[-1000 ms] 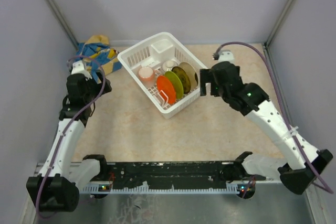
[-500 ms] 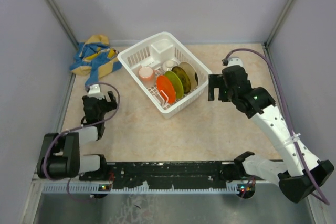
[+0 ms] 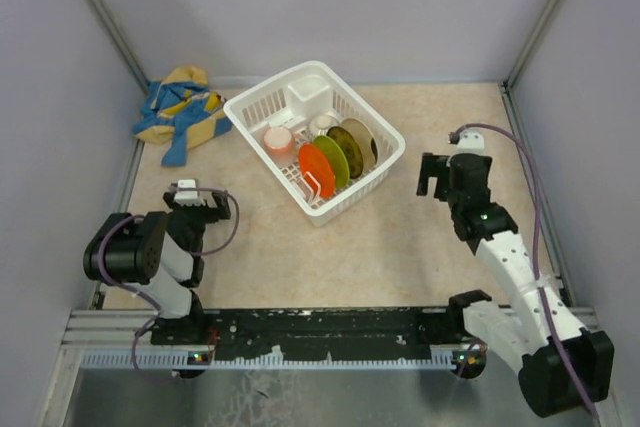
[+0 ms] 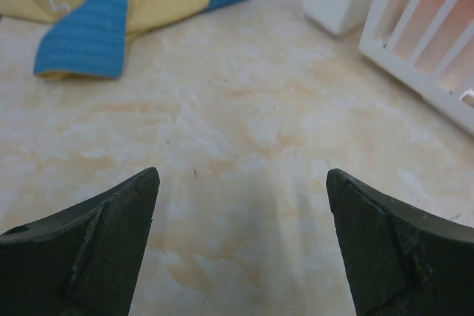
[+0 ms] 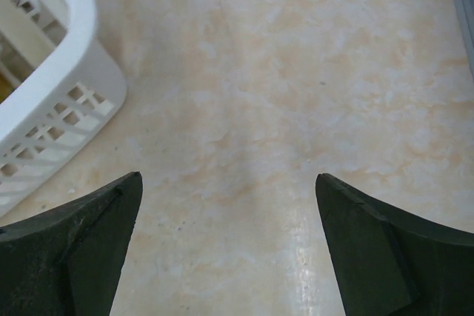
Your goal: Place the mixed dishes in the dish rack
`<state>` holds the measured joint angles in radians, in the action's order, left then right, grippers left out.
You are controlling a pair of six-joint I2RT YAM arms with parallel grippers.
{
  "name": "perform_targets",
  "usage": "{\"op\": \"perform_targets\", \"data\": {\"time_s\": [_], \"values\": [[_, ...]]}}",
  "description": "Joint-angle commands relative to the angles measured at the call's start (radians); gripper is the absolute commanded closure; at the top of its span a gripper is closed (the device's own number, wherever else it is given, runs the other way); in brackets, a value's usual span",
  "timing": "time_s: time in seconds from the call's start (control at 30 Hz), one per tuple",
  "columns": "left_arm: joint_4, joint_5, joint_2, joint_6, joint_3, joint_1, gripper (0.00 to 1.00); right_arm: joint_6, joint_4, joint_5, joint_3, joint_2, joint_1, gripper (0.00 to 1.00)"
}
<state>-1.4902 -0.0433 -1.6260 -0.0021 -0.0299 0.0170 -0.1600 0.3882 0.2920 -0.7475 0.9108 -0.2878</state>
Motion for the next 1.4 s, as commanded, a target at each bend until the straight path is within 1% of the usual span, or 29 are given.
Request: {"op": "perform_targets", "data": {"time_s": [0.0,0.07,0.1,0.13,0.17,0.2,0.3,0.47,0.57,0.63,0.67,0.77,0.8,0.9,0.97,1.13,1.23,1.37], "values": [[-0.089,0.018,0.026,0.000,-0.061,0.007,0.00,0.021,-0.425,-0.101,0.128,-0.035,0.151,0.00],[0.042,-0.009,0.036,0.007,-0.129,0.006,0.00,0.031,-0.536,-0.119,0.194,-0.005,0.200,0.00],[0.131,-0.023,0.039,0.016,-0.168,0.004,0.00,0.051,-0.582,-0.102,0.226,0.019,0.213,0.01],[0.186,-0.073,0.039,0.040,-0.196,0.003,0.00,0.080,-0.624,-0.086,0.252,0.047,0.221,0.00],[0.208,-0.137,0.036,0.075,-0.211,0.001,0.00,0.100,-0.669,-0.085,0.274,0.076,0.229,0.00],[0.215,-0.164,0.032,0.084,-0.216,-0.002,0.00,0.113,-0.711,-0.084,0.294,0.102,0.238,0.00],[0.213,-0.166,0.033,0.084,-0.215,-0.002,0.00,0.112,-0.862,-0.063,0.353,0.167,0.240,0.00],[0.212,-0.167,0.034,0.084,-0.214,-0.003,0.00,0.087,-1.149,-0.100,0.440,0.290,0.240,0.01],[0.212,-0.168,0.034,0.085,-0.214,-0.003,0.00,0.106,-1.249,-0.113,0.473,0.352,0.240,0.00],[0.211,-0.168,0.033,0.085,-0.214,-0.002,0.00,0.126,-1.393,-0.108,0.525,0.392,0.240,0.00],[0.212,-0.168,0.033,0.084,-0.215,-0.004,0.00,0.131,-1.440,-0.105,0.538,0.413,0.240,0.00],[0.213,-0.168,0.033,0.085,-0.214,-0.003,0.00,0.118,-1.495,-0.060,0.528,0.497,0.240,0.00],[0.212,-0.167,0.033,0.084,-0.214,-0.003,0.00,0.121,-1.539,-0.060,0.535,0.523,0.240,0.00],[0.212,-0.167,0.032,0.084,-0.214,-0.002,0.00,0.122,-1.594,-0.058,0.557,0.540,0.240,0.00],[0.212,-0.168,0.032,0.084,-0.214,-0.003,0.00,0.117,-1.565,-0.059,0.551,0.533,0.240,0.00],[0.211,-0.167,0.034,0.084,-0.214,-0.002,0.00,0.124,-1.609,-0.061,0.568,0.535,0.240,0.00],[0.211,-0.168,0.035,0.084,-0.212,-0.003,0.00,0.125,-1.606,-0.062,0.567,0.535,0.240,0.00],[0.210,-0.167,0.034,0.084,-0.212,-0.003,0.00,0.153,-1.592,-0.131,0.559,0.536,0.240,0.00]]}}
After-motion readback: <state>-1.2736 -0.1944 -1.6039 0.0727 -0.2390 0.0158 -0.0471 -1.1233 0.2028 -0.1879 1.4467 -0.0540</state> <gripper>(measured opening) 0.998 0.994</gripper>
